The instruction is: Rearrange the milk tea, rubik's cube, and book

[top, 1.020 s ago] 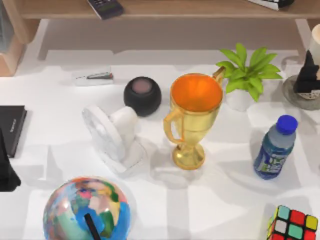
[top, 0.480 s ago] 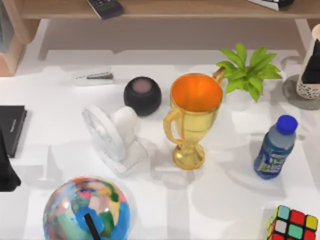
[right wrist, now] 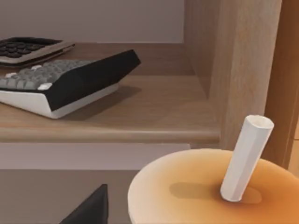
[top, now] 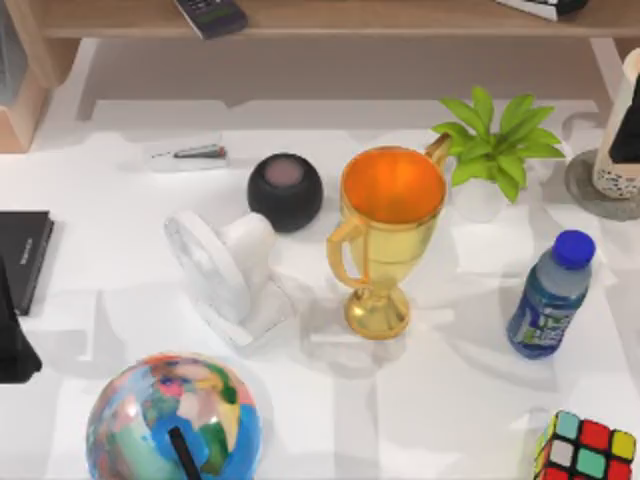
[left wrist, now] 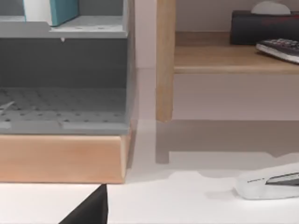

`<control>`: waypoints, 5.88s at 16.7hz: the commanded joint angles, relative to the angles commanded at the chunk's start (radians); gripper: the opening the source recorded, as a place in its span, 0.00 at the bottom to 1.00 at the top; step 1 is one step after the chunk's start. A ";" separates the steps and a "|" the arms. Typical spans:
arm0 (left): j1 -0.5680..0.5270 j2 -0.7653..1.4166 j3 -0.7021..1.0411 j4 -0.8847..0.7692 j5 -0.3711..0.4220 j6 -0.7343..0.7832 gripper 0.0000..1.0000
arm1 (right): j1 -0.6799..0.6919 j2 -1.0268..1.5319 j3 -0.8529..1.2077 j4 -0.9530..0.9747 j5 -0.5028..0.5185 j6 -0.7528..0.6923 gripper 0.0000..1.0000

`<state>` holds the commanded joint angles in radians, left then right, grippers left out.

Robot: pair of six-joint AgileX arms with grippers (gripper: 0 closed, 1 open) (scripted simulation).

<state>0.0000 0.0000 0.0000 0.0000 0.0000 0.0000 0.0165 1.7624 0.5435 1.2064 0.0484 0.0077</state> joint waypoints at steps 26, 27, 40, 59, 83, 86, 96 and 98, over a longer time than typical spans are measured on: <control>0.000 0.000 0.000 0.000 0.000 0.000 1.00 | 0.650 -0.497 0.393 -2.143 -0.086 0.946 1.00; 0.000 0.000 0.000 0.000 0.000 0.000 1.00 | 0.652 -0.486 0.387 -2.206 -0.077 0.971 1.00; 0.000 0.000 0.000 0.000 0.000 0.000 1.00 | 0.646 -0.437 0.337 -2.331 -0.049 1.039 1.00; 0.000 0.000 0.000 0.000 0.000 0.000 1.00 | 0.649 -0.368 0.173 -2.100 -0.048 1.044 0.47; 0.000 0.000 0.000 0.000 0.000 0.000 1.00 | 0.647 -0.420 0.263 -2.238 -0.048 1.042 0.00; 0.000 0.000 0.000 0.000 0.000 0.000 1.00 | 0.648 -0.417 0.261 -2.234 -0.048 1.043 0.00; 0.000 0.000 0.000 0.000 0.000 0.000 1.00 | 0.626 -0.585 0.597 -1.826 0.026 0.676 0.00; 0.000 0.000 0.000 0.000 0.000 0.000 1.00 | 0.590 -0.540 0.665 -1.681 0.067 0.559 0.00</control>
<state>0.0000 0.0000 0.0000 0.0000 0.0000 0.0000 0.6068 1.2222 1.2090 -0.4747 0.1159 0.5672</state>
